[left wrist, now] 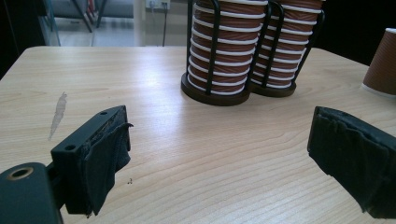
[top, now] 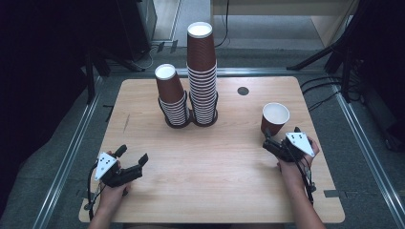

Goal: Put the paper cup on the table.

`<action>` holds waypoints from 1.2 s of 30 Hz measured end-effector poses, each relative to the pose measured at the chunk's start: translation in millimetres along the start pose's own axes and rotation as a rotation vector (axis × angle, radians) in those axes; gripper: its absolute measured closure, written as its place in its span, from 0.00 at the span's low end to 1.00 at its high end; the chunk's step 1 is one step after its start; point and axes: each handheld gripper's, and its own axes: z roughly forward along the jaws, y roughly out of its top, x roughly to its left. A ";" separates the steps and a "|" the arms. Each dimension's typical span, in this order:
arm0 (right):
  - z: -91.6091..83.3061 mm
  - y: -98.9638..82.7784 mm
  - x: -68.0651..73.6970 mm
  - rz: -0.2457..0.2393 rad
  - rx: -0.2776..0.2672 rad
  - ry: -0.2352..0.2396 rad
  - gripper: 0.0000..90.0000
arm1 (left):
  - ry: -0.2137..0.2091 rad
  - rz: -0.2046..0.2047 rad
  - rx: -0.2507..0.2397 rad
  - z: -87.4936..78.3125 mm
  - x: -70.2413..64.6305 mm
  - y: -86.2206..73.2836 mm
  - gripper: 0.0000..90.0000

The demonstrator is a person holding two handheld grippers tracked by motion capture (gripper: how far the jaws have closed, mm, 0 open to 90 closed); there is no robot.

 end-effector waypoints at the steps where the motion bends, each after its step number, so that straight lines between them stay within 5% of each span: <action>1: 0.0 0.0 0.0 0.000 0.000 0.000 0.00 | 0.000 0.000 0.000 0.0 0.0 0.0 0.07; 36: -65.2 -10.3 -46.3 -0.018 -0.042 -0.008 0.00 | 0.012 0.014 0.012 -0.6 -1.4 -0.9 0.07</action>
